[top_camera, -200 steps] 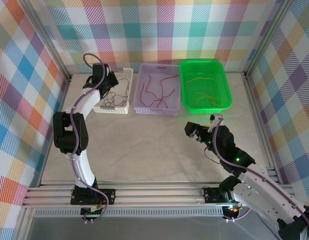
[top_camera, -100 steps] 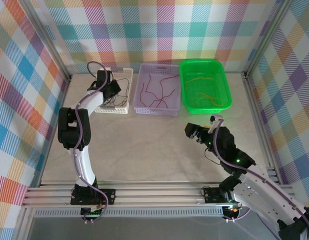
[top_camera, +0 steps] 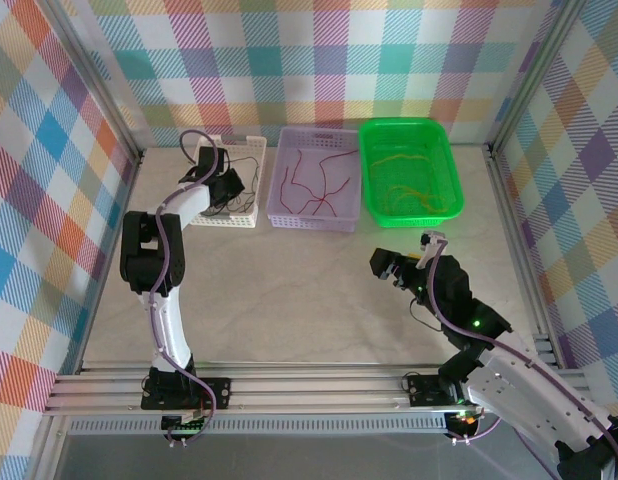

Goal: Untangle the cables

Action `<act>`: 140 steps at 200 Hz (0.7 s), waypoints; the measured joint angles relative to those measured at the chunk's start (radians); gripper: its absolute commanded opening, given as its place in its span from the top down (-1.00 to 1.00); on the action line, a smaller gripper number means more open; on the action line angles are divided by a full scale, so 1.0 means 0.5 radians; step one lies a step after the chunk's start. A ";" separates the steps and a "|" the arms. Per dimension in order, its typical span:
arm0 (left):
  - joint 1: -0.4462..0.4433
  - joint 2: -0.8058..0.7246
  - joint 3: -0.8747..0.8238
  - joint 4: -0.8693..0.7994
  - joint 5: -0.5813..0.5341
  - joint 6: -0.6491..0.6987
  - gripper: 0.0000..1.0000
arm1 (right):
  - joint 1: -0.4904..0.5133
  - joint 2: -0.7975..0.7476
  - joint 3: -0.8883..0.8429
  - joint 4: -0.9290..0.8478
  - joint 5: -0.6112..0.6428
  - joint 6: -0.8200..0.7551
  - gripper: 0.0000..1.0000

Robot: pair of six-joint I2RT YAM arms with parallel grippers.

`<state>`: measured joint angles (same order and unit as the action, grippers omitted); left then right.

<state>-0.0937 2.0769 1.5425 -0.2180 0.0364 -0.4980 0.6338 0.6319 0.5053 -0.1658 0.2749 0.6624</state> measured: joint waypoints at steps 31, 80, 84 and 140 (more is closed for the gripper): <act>0.000 0.008 0.015 -0.031 -0.001 0.002 0.73 | 0.000 -0.001 -0.005 -0.001 -0.001 0.006 -0.99; 0.000 0.009 0.063 -0.049 -0.001 0.038 0.52 | 0.000 -0.002 -0.005 -0.002 -0.011 0.007 -1.00; 0.000 0.009 0.063 -0.049 -0.001 0.039 0.51 | 0.000 -0.002 -0.005 -0.002 -0.015 0.007 -1.00; 0.000 -0.009 0.124 -0.150 -0.008 0.069 0.00 | 0.000 -0.023 -0.005 -0.024 -0.030 0.008 -1.00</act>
<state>-0.0937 2.0724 1.6047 -0.2928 0.0326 -0.4637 0.6338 0.6205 0.5026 -0.1776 0.2600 0.6662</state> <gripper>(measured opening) 0.442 0.996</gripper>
